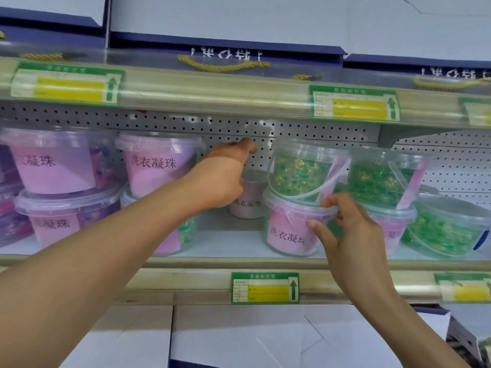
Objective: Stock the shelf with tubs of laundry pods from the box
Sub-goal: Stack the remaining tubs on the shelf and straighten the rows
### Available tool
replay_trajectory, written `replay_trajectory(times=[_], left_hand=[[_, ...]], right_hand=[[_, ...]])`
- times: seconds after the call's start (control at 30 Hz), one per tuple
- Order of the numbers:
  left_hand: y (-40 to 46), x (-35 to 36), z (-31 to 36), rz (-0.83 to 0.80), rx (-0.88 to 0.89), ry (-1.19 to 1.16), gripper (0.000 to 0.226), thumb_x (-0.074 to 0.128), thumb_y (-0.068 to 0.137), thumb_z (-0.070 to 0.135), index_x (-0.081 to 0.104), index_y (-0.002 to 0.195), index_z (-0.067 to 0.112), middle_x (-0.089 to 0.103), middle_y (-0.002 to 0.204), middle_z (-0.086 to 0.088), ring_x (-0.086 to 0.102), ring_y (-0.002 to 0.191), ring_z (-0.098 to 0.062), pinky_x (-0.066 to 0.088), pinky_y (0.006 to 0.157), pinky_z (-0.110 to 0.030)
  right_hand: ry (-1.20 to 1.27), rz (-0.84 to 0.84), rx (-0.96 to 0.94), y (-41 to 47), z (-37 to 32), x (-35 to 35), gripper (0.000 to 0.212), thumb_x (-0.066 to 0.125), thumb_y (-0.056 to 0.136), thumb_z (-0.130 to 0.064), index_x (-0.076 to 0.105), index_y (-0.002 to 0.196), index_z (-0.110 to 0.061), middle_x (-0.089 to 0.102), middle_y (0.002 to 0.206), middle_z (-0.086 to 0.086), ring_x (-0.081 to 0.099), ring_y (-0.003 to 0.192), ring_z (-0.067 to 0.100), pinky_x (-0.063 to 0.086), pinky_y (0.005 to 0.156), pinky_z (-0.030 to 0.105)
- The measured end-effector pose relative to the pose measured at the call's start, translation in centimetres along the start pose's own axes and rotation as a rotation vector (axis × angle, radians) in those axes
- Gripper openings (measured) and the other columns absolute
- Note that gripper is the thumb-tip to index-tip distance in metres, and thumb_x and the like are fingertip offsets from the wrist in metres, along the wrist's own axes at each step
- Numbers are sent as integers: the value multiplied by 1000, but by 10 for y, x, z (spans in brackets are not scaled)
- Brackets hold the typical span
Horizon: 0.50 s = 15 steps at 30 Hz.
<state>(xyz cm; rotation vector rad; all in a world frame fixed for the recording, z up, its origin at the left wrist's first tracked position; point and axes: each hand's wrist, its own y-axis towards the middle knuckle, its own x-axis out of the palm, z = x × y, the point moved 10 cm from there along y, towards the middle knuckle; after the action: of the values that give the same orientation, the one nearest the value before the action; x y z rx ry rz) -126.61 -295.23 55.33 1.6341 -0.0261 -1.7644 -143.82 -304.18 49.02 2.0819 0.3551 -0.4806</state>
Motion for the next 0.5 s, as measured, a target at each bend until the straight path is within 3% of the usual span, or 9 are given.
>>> replay_trajectory(times=[0.17,0.5], left_hand=[[-48,-40,-4,150,48,-103,58,53,85,-5,38,135,21,57,125,1,55,112,-8,38,86,-15],[-78,-67,-14,224,94,-70,48,56,85,-3,47,127,19,59,117,3,56,103,-7,40,81,-16]], right_hand=[[-6,-16,-83,1,-35,15,27,70,80,-13,54,101,-20,57,100,0,47,74,13,30,63,24],[53,-111,-67,-3,-49,43,29,68,83,-18,45,97,-30,59,105,-4,52,83,10,41,69,26]])
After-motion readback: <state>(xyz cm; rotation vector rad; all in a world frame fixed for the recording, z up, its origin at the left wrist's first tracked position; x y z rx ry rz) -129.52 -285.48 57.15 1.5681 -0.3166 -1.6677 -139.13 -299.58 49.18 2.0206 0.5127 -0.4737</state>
